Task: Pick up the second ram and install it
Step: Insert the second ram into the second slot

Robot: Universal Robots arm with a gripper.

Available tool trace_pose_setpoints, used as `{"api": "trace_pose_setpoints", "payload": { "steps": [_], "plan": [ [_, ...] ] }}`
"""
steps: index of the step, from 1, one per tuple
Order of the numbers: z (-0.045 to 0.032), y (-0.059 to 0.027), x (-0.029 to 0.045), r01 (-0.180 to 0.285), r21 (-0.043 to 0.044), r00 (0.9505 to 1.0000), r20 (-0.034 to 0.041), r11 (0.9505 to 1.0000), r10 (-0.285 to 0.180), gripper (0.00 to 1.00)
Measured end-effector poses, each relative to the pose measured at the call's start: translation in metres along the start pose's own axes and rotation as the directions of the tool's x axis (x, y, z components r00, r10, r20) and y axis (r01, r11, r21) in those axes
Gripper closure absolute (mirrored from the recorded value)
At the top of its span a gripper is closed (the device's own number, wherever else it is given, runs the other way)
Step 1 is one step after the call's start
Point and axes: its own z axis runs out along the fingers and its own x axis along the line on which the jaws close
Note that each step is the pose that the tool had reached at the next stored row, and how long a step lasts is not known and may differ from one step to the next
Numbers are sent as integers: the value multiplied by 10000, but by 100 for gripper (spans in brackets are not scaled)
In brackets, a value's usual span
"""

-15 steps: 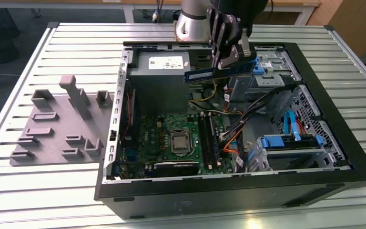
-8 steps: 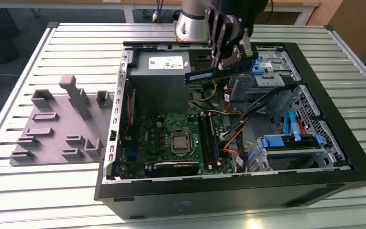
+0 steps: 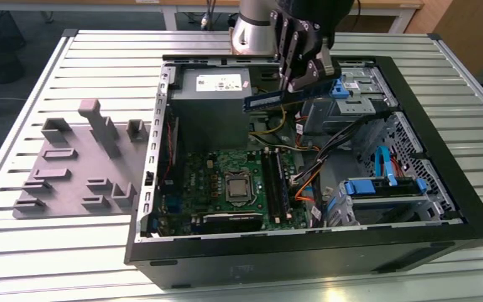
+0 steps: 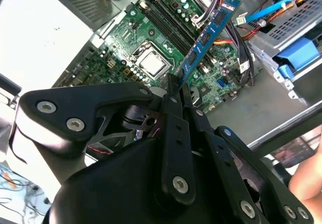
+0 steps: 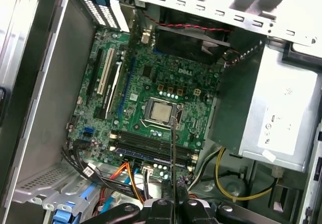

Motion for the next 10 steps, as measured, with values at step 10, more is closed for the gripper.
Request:
{"api": "trace_pose_setpoints", "payload": {
  "steps": [10],
  "plan": [
    [17, -1, 0, -1813, 22, 9834, 43, 9834, 1813, 86]
  ]
}}
